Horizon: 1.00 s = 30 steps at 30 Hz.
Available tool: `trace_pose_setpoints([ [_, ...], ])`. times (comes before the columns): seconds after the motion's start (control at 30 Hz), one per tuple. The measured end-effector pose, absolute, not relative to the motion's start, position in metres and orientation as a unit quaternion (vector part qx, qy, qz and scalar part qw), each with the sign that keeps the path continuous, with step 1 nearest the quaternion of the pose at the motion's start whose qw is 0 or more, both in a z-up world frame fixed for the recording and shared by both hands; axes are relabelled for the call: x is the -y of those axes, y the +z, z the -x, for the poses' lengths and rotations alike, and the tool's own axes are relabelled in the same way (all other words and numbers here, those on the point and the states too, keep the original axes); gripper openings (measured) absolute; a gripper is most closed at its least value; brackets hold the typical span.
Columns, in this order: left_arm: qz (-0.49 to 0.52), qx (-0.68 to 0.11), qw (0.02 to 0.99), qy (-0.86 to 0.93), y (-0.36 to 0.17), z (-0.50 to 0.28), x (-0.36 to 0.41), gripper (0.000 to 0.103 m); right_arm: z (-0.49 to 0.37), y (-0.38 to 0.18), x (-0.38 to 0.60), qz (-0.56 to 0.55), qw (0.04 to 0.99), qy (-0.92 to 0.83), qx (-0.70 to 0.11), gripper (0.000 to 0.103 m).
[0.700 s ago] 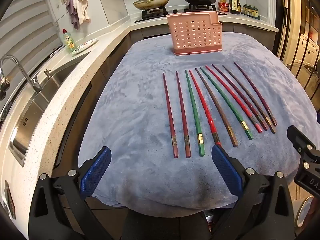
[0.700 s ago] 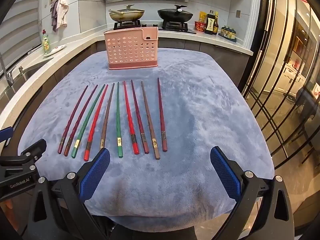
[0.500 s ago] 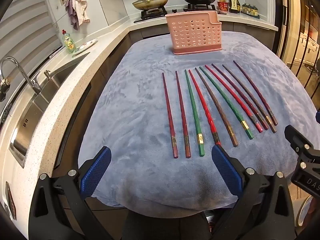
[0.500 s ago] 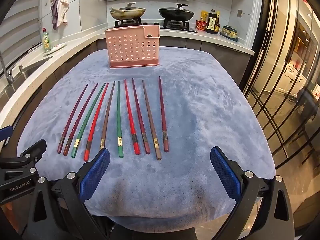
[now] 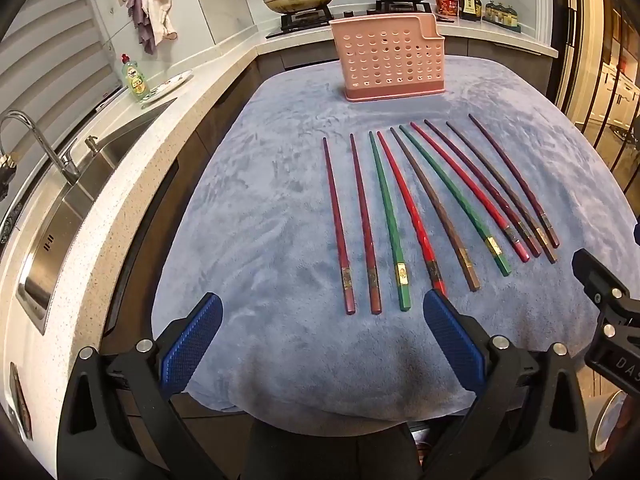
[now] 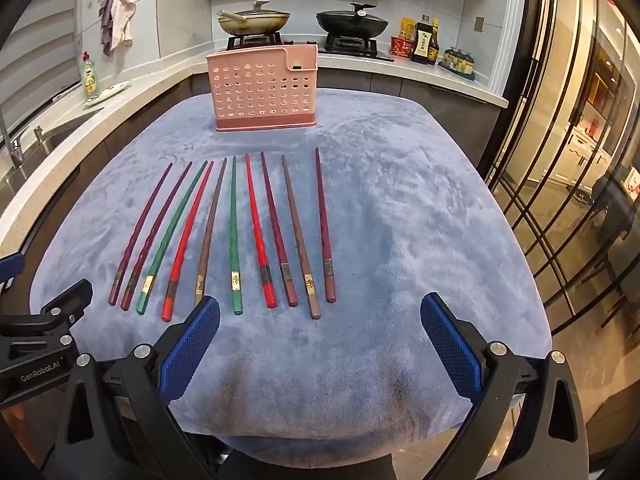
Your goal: Organize utensils
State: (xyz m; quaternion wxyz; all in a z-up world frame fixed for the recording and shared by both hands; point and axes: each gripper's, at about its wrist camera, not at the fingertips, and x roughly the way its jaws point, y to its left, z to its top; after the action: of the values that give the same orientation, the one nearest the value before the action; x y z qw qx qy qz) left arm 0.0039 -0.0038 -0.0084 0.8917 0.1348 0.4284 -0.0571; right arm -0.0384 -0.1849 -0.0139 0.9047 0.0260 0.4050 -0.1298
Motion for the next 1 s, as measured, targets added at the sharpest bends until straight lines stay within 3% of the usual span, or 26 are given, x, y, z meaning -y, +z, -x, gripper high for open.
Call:
trace_pose_setpoints([
  [1.0,-0.132,-0.429,0.892,-0.062,-0.0085,0.0034,0.0026,0.096,0.0446,-0.0120,0.1824,-0.024,0.906,-0.132,-0.401,0.096],
])
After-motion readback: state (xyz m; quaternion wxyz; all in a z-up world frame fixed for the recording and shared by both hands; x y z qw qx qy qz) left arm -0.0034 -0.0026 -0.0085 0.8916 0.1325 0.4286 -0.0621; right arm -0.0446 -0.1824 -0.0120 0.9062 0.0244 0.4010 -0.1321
